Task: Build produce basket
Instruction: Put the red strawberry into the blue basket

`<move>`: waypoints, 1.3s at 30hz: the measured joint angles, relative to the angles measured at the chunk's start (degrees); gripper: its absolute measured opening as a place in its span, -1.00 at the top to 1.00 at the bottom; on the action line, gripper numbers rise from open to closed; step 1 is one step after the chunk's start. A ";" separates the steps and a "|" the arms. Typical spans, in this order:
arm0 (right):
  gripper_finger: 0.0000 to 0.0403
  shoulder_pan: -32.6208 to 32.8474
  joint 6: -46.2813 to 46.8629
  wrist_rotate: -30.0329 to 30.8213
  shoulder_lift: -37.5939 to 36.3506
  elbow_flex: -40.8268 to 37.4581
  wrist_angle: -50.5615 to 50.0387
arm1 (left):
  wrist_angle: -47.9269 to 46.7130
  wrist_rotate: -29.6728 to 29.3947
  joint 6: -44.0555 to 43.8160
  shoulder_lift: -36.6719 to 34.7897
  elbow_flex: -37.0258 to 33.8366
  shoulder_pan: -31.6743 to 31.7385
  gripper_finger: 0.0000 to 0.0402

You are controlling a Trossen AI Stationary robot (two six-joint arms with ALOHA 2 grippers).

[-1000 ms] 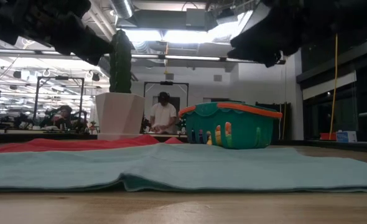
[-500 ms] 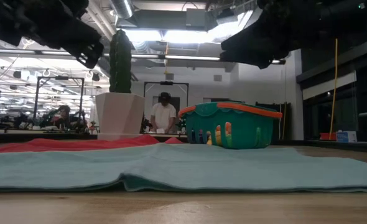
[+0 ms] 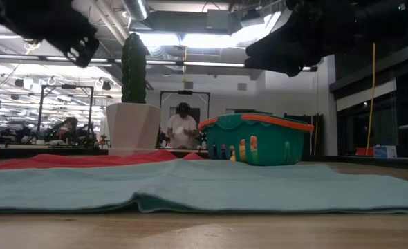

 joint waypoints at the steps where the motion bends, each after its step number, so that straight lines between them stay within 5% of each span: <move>1: -0.12 0.00 0.01 0.00 0.00 0.00 -0.04 | 0.34 -1.66 0.00 0.67 0.74 -1.29 0.67; 17: -0.12 0.09 0.17 -2.55 0.00 0.02 -0.21 | -5.64 -5.45 4.96 25.05 19.51 -14.81 -0.04; 29: -0.12 0.09 2.17 -2.57 0.00 0.04 0.46 | -28.19 -4.87 4.61 41.33 37.24 -15.09 -0.04; 39: -0.12 1.91 4.74 -1.48 -0.02 -8.44 12.52 | -32.40 -3.66 -0.42 46.56 42.78 -18.11 -0.04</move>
